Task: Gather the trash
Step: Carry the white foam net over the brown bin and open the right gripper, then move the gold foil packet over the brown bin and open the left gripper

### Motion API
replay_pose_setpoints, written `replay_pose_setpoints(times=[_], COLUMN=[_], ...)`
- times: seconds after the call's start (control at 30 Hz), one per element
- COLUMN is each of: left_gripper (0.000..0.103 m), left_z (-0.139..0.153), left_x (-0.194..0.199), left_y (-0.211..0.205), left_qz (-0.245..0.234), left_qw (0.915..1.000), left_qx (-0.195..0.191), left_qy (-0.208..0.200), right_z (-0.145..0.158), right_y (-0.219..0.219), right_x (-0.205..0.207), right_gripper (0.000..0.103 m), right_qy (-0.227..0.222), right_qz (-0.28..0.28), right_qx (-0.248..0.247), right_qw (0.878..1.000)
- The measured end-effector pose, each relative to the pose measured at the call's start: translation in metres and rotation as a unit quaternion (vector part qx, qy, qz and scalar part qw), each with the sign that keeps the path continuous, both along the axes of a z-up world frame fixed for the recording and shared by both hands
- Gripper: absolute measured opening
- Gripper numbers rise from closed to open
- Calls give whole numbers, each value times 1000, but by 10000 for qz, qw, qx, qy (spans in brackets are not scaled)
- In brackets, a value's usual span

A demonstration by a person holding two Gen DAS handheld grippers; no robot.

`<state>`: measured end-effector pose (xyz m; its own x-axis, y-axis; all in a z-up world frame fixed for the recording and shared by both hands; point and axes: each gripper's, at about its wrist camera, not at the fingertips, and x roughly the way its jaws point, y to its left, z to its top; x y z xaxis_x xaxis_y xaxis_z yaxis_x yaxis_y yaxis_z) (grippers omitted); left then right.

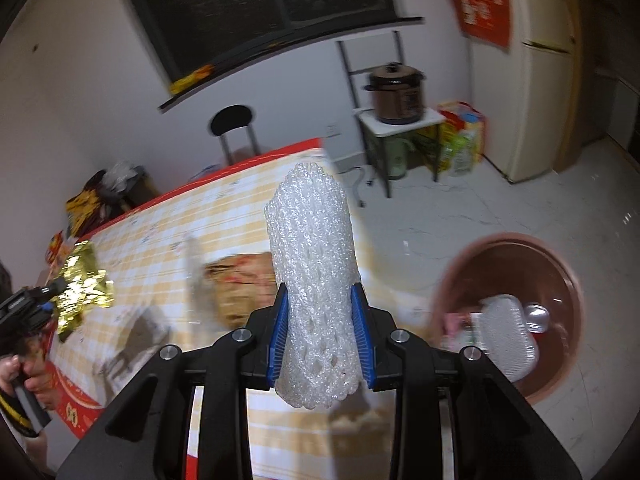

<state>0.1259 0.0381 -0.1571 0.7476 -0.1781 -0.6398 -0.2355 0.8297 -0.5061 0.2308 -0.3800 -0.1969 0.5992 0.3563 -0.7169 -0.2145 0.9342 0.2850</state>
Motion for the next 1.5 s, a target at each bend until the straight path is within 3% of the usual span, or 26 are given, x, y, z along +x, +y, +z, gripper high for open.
replay_pose_setpoints(times=[0.27, 0.53, 0.7, 0.77, 0.9, 0.93, 1.07, 1.3, 1.5], left_gripper=[33, 33, 33, 33, 33, 33, 33, 33, 34], left_z=[22, 32, 32, 31, 25, 24, 15, -12, -42], left_x=[17, 43, 62, 70, 88, 91, 110, 148, 182], left_y=[-68, -137, -182, -201, -237, -243, -280, -346, -418], left_qz=[-147, -521, -898, -1081, -1454, -1521, -1889, -2564, -3272], left_qw=[9995, 9977, 9947, 9928, 9879, 9868, 9801, 9640, 9413], left_qx=[289, 439, 501, 514, 537, 545, 590, 623, 646], left_qy=[28, 30, 33, 35, 60, 67, 125, 330, 528], right_z=[-43, -71, -70, -68, -58, -54, -36, -18, -16], right_y=[-112, -154, -162, -167, -178, -182, -200, -246, -286], right_x=[29, 47, 49, 48, 45, 42, 32, 3, -20], right_gripper=[30, 35, 53, 66, 74, 80, 98, 98, 98], right_qy=[409, 634, 594, 546, 414, 363, 134, 3, 42], right_qz=[-807, -901, -798, -787, -814, -870, -1034, -1379, -1880], right_qx=[4, 146, 230, 235, 255, 259, 301, 230, 212], right_qw=[9959, 9938, 9948, 9951, 9955, 9952, 9941, 9902, 9819])
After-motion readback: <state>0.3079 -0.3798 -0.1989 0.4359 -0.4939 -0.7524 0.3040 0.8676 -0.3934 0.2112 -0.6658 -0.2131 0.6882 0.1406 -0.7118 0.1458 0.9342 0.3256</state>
